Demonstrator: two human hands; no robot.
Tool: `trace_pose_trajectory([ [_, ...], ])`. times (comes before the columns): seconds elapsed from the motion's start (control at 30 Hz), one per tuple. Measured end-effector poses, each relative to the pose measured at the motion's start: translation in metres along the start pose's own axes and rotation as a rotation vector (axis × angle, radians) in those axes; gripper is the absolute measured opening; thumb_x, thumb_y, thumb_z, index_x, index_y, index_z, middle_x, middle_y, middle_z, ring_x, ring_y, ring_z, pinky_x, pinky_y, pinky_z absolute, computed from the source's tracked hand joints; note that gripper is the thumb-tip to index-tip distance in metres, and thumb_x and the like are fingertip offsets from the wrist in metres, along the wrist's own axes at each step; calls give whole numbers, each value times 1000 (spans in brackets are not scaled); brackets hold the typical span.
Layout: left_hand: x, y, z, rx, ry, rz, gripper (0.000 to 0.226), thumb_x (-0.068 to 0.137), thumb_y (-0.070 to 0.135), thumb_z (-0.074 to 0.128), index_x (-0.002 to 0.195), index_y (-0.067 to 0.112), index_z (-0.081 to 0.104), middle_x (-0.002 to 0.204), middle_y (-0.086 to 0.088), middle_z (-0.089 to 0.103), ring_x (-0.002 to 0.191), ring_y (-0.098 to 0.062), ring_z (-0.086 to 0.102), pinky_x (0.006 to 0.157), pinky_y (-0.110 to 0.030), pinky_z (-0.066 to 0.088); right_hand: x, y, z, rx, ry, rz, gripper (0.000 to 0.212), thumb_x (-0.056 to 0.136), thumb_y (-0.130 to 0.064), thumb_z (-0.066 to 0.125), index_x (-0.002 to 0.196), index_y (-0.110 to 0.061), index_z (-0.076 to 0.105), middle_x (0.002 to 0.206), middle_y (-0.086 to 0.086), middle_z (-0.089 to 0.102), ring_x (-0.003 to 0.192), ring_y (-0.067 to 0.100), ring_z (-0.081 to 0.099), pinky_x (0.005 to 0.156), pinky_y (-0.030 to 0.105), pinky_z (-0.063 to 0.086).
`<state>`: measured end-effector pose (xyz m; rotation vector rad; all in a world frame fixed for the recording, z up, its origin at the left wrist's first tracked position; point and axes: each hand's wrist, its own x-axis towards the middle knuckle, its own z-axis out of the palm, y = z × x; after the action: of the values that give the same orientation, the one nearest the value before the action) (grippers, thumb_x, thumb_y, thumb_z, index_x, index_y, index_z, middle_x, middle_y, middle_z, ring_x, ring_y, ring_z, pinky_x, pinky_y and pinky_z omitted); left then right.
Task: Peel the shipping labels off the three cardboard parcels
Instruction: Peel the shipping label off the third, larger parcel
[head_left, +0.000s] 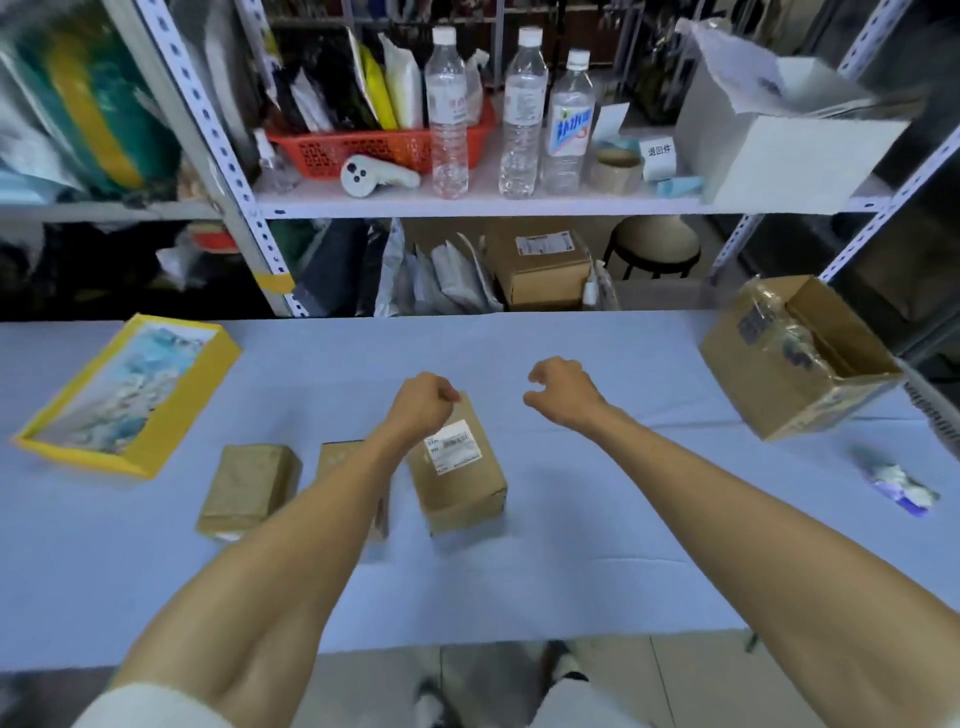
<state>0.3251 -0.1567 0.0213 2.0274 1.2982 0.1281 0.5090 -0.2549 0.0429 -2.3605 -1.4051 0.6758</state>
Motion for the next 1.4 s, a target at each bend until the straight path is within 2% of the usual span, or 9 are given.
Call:
trace_pose_trajectory([
  [0.2, -9, -32, 4, -172, 102, -86, 31, 85, -1, 49, 101, 13, 72, 110, -7, 70, 105, -24, 64, 86, -28, 51, 6, -15, 22, -1, -51, 28, 47, 87, -23, 62, 129, -3, 54, 131, 16, 56, 116, 32, 54, 90, 35, 47],
  [0.37, -24, -42, 22, -270, 270, -144, 35, 82, 0, 56, 114, 9, 65, 113, -8, 67, 106, -22, 63, 90, -27, 46, -2, -15, 56, 86, -146, 119, 57, 86, -27, 68, 134, -4, 49, 135, 16, 52, 119, 31, 54, 94, 34, 46],
  [0.5, -35, -63, 46, -238, 183, -95, 66, 78, 13, 73, 135, 4, 41, 129, -14, 44, 120, -28, 46, 103, -33, 38, -10, -23, 85, 175, -163, 182, 60, 89, -27, 64, 140, -4, 41, 137, 18, 49, 123, 32, 51, 98, 37, 45],
  [0.6, -40, -85, 65, -249, 108, -75, 93, 66, 17, 82, 142, 5, 29, 130, -12, 42, 122, -27, 39, 106, -40, 36, -22, -33, 109, 200, -142, 245, 45, 92, -23, 58, 130, -3, 47, 128, 17, 57, 115, 32, 55, 84, 33, 45],
  [0.8, -52, -99, 72, -417, -48, -48, 60, 82, 4, 66, 136, 10, 40, 128, -6, 61, 117, -25, 57, 97, -36, 46, -50, -28, 134, 230, -47, 377, 48, 74, -19, 77, 115, -4, 57, 109, 11, 67, 100, 30, 64, 82, 37, 53],
  [0.93, -63, -103, 78, -484, -29, -65, 62, 84, 6, 66, 138, 12, 38, 128, -5, 61, 118, -25, 57, 100, -44, 47, -69, -22, 144, 306, 3, 356, 44, 75, -17, 77, 113, -6, 58, 110, 8, 66, 98, 27, 63, 78, 35, 51],
  [1.07, -78, -107, 78, -570, -2, 1, 62, 81, -1, 65, 137, 11, 42, 124, -2, 61, 116, -21, 59, 94, -38, 52, -81, -20, 152, 395, 59, 333, 39, 76, -11, 74, 107, -6, 51, 108, 10, 65, 94, 28, 64, 68, 33, 49],
  [1.23, -88, -106, 84, -575, 54, 53, 66, 78, -5, 65, 137, 13, 41, 117, 7, 59, 115, -18, 59, 96, -38, 51, -91, -21, 149, 453, 70, 271, 74, 64, -8, 72, 129, -19, 40, 108, 3, 61, 95, 25, 62, 74, 39, 55],
  [1.4, -100, -109, 89, -625, 77, 79, 70, 75, 3, 62, 139, 18, 36, 123, 4, 60, 120, -16, 56, 99, -44, 50, -96, -15, 155, 449, 94, 204, 72, 58, -11, 71, 123, -23, 41, 108, 8, 60, 98, 27, 60, 78, 44, 56],
])
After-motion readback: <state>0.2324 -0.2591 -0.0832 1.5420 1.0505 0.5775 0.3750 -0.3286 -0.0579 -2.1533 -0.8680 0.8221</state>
